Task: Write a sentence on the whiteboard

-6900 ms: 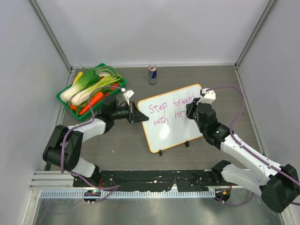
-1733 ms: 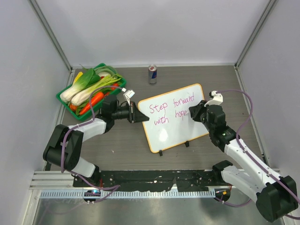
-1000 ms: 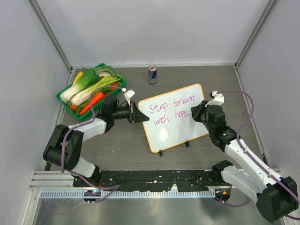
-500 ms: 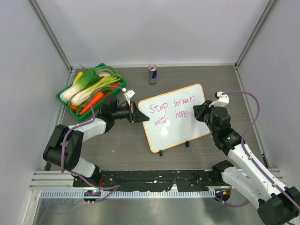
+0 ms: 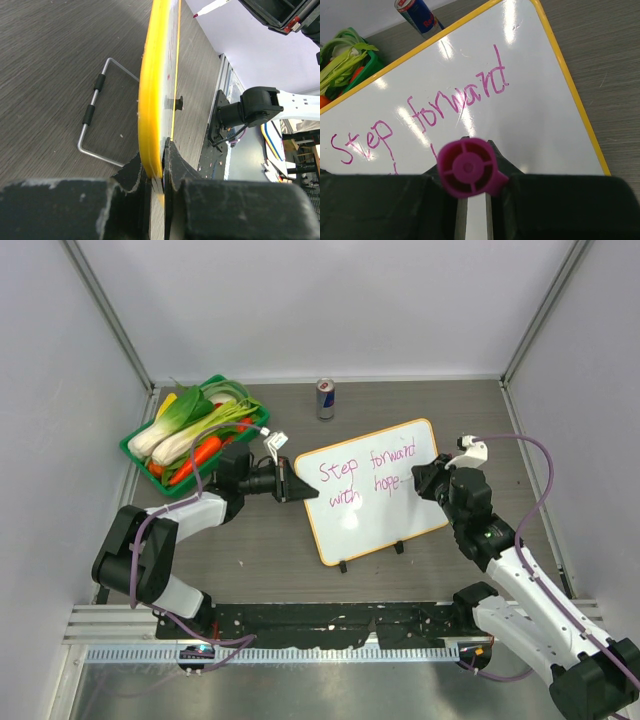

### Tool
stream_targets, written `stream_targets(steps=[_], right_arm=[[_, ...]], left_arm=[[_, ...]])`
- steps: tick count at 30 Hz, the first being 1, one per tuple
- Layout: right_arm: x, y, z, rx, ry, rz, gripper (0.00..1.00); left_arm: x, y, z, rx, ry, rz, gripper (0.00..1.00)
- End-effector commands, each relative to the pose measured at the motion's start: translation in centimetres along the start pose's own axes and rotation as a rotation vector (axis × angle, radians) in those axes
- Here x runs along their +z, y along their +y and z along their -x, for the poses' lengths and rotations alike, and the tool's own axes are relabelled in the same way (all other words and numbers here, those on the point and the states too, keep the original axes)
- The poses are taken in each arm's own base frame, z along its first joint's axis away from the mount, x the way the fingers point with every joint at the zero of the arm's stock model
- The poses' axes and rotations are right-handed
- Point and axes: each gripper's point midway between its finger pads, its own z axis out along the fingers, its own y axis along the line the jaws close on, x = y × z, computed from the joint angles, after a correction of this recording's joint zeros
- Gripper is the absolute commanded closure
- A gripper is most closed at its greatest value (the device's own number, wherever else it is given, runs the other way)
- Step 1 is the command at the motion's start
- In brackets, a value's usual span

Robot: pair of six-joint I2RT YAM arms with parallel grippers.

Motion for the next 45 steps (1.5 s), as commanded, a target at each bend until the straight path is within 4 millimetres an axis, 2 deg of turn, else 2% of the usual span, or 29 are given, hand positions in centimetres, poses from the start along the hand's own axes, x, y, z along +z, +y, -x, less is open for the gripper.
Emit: stream_targets(steps=[1, 8, 17, 19, 24, 40, 45], right_arm=[[0.0, 1.0, 1.7, 0.0, -0.051, 0.032, 0.99], [0.0, 0.1, 1.4, 0.003, -0.059, 0.0, 0.98], [1.3, -1.1, -0.5, 0.0, -0.017, -0.051, 0.99], [1.5, -1.1, -0.2, 0.004, -0.038, -0.053, 0.99], [2.1, -1.8, -1.1, 0.007, -0.022, -0.084, 0.99], [1.5, -1.7, -2.2, 0.001, 0.018, -0.056, 0.99], [1.1, -1.1, -1.6, 0.003, 0.018, -0.038, 0.99]], left_arm=[[0.2, 3.0, -5.1, 0.049, 0.13, 0.096, 1.0], [0.2, 3.1, -5.1, 0.046, 0.131, 0.098, 1.0], [0.2, 3.0, -5.2, 0.048, 0.132, 0.097, 1.0], [0.2, 3.1, -5.1, 0.048, 0.131, 0.099, 1.0], [0.3, 3.0, -5.2, 0.049, 0.133, 0.096, 1.0], [0.2, 3.1, -5.0, 0.049, 0.129, 0.103, 1.0], [0.2, 3.3, -5.0, 0.049, 0.127, 0.111, 1.0]])
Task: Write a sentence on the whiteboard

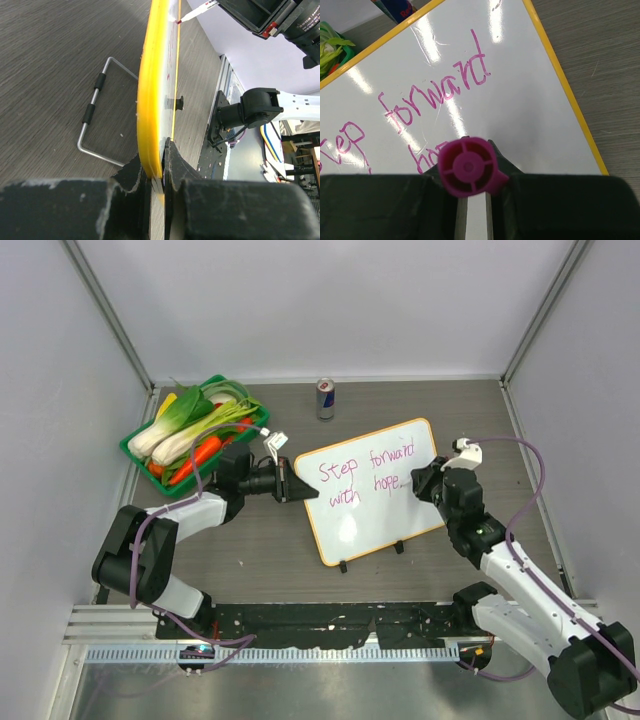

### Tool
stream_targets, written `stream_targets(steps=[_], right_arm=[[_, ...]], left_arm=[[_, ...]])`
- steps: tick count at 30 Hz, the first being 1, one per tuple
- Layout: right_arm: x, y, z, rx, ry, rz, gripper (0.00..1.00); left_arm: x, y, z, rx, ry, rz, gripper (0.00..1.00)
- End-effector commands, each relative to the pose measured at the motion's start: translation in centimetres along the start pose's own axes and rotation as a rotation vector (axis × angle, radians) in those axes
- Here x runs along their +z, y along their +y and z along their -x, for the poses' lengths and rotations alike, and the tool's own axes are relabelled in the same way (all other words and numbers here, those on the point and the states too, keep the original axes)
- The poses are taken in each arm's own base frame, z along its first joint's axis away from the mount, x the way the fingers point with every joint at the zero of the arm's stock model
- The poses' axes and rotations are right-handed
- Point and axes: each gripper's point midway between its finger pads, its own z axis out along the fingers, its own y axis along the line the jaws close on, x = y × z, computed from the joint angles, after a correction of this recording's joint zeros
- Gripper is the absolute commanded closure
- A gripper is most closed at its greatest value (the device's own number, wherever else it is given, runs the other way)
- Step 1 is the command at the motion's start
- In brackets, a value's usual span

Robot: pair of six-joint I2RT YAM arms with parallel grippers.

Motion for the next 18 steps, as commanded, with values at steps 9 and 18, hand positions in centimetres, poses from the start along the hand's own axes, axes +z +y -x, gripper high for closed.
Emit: stream_targets(steps=[9, 18], right_arm=[[-2.8, 3.2, 2.4, 0.065, -0.031, 0.152, 0.98], [-3.6, 4.9, -0.7, 0.151, 0.108, 0.261, 0.99]], left_arm=[[-0.1, 3.4, -4.6, 0.072, 0.11, 0.136, 1.0], [-0.4, 3.8, -4.3, 0.081, 0.09, 0.179, 1.0]])
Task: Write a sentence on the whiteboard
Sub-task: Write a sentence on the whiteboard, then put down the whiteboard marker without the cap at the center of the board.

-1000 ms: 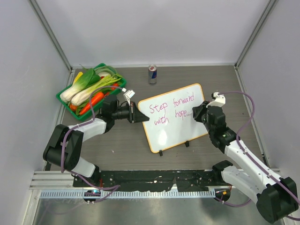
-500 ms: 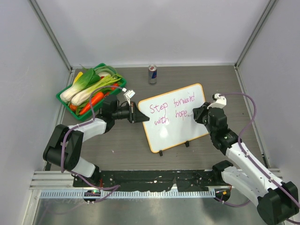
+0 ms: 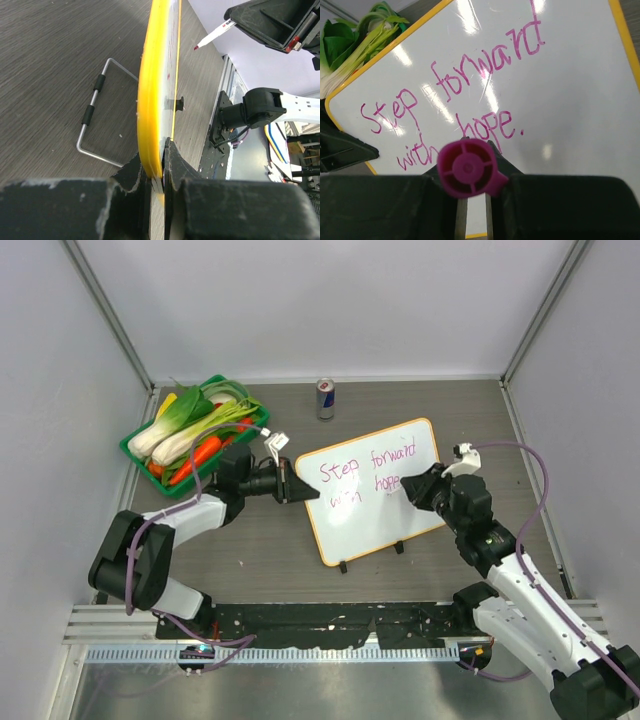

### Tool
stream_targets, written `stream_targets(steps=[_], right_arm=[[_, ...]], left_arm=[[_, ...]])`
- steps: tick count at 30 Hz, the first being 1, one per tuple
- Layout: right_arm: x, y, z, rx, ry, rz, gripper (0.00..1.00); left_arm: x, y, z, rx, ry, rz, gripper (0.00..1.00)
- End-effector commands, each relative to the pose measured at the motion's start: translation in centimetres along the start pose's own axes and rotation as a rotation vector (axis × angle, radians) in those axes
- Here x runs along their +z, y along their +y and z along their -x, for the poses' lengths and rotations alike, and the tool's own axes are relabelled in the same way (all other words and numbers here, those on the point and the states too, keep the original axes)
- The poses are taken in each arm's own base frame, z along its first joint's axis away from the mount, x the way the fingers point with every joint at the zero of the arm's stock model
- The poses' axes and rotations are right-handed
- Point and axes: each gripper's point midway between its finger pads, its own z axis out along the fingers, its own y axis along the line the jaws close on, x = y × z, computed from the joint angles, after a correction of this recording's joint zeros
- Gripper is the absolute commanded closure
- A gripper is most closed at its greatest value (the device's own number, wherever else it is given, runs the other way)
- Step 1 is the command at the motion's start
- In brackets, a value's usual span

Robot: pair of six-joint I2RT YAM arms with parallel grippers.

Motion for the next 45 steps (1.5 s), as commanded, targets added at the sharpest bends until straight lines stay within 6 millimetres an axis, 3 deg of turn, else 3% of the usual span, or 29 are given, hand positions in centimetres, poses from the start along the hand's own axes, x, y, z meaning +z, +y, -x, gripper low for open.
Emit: stream_targets(steps=[1, 9, 14, 23, 30, 33, 41, 45], right_arm=[[-0.5, 1.9, -0.6, 0.066, 0.046, 0.091, 0.99], [-1.3, 1.9, -2.0, 0.072, 0.116, 0.094, 0.99], [-2.0, 1.4, -3.0, 0.057, 0.172, 0.07, 0.98], [-3.7, 0.2, -5.3, 0.079, 0.267, 0.026, 0.99], [-5.4, -0.8, -6.8, 0.105, 0.325, -0.015, 0.98], [-6.0, -1.0, -7.3, 0.119, 0.354, -0.036, 0.99], [-6.5, -1.8, -10.7, 0.187, 0.499, -0.079, 0.99], [-6.8, -2.5, -12.7, 0.264, 0.561, -0.117, 0.97]], left_arm=[[-0.4, 4.2, -4.4, 0.056, 0.101, 0.167, 1.0], [-0.9, 3.3, -3.8, 0.045, 0.073, 0.176, 0.94], [-2.1, 3.1, -3.8, 0.027, 0.04, 0.234, 0.83], [-3.6, 3.6, -3.5, 0.042, -0.006, 0.337, 0.46], [-4.9, 2.6, -1.6, 0.083, -0.096, 0.381, 0.19], [-5.5, 2.0, -1.0, 0.078, -0.127, 0.393, 0.0], [-8.6, 1.1, 1.8, 0.065, -0.259, 0.531, 0.0], [-9.6, -0.7, 3.4, 0.094, -0.297, 0.528, 0.0]])
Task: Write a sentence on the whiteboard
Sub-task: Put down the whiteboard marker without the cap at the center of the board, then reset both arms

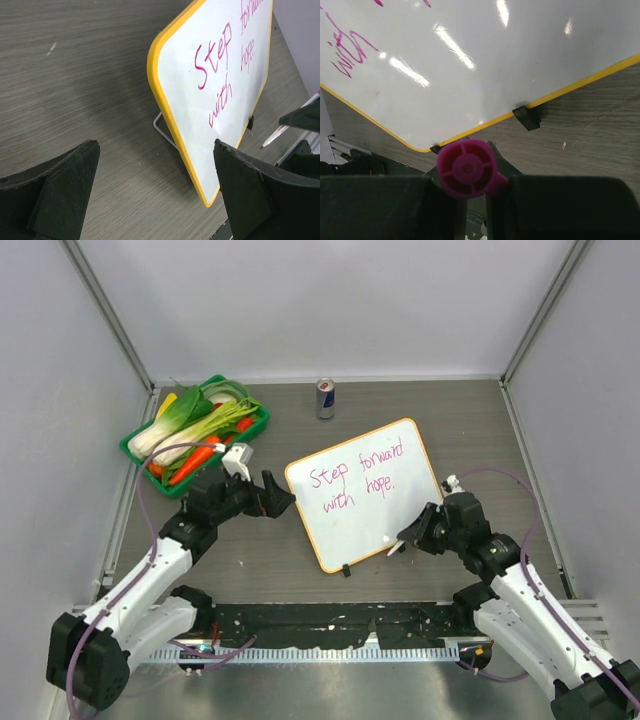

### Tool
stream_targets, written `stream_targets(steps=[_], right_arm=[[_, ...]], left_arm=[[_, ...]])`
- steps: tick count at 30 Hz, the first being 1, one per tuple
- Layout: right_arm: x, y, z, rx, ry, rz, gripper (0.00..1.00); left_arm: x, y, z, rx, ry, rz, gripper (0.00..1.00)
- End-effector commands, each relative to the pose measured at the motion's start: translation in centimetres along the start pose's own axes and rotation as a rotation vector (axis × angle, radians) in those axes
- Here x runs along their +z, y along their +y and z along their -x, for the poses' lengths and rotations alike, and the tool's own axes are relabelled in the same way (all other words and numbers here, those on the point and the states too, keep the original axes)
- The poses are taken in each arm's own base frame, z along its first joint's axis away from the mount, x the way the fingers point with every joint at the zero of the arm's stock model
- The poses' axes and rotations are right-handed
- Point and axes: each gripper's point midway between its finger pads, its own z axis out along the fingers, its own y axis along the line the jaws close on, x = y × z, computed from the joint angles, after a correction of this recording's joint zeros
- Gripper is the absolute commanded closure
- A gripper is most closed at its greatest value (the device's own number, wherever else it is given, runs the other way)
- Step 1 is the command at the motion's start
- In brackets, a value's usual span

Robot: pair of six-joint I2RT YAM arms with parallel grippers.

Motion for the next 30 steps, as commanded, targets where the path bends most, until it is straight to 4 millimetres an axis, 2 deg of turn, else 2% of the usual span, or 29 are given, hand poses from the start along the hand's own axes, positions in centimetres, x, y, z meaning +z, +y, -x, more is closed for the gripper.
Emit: stream_targets(steps=[1, 6, 8, 11, 13, 14, 16, 23, 26, 30], right_arm=[[0.6, -0.9, -2.2, 0.115, 0.082, -0.024, 0.94], [1.5, -2.8, -3.5, 0.181, 0.111, -0.1, 0.74], [1.7, -2.9, -3.6, 0.189, 0.113, -0.104, 0.67], [1.8, -2.5, -3.0, 0.193, 0.091, -0.093, 0.57], [1.7, -2.2, -2.4, 0.192, 0.069, -0.084, 0.47], [1.6, -2.1, -2.2, 0.189, 0.059, -0.081, 0.39], [1.4, -1.7, -1.6, 0.174, 0.036, -0.073, 0.3], [1.3, -0.1, 0.7, 0.129, -0.022, -0.035, 0.25], [1.4, 0.8, 1.9, 0.108, -0.055, -0.01, 0.24], [0.9, 2.7, 4.9, 0.046, -0.146, 0.027, 0.21]], left_arm=[[-1.7, -1.2, 3.8, 0.014, -0.091, 0.03, 0.0], [-3.0, -2.9, 6.2, 0.037, -0.164, -0.011, 0.0], [-3.2, -3.2, 6.6, 0.042, -0.171, -0.021, 0.0], [-2.9, -3.7, 6.7, 0.042, -0.155, -0.042, 0.0], [-2.7, -3.8, 6.8, 0.034, -0.155, -0.05, 0.0], [-2.7, -3.8, 6.8, 0.029, -0.155, -0.05, 0.0], [-2.6, -3.8, 6.9, 0.026, -0.156, -0.048, 0.01], [-2.6, -4.0, 7.6, 0.017, -0.18, -0.047, 0.0], [-2.8, -3.4, 7.8, 0.006, -0.195, -0.009, 0.0], [-3.1, -2.8, 8.0, -0.013, -0.21, 0.03, 0.01]])
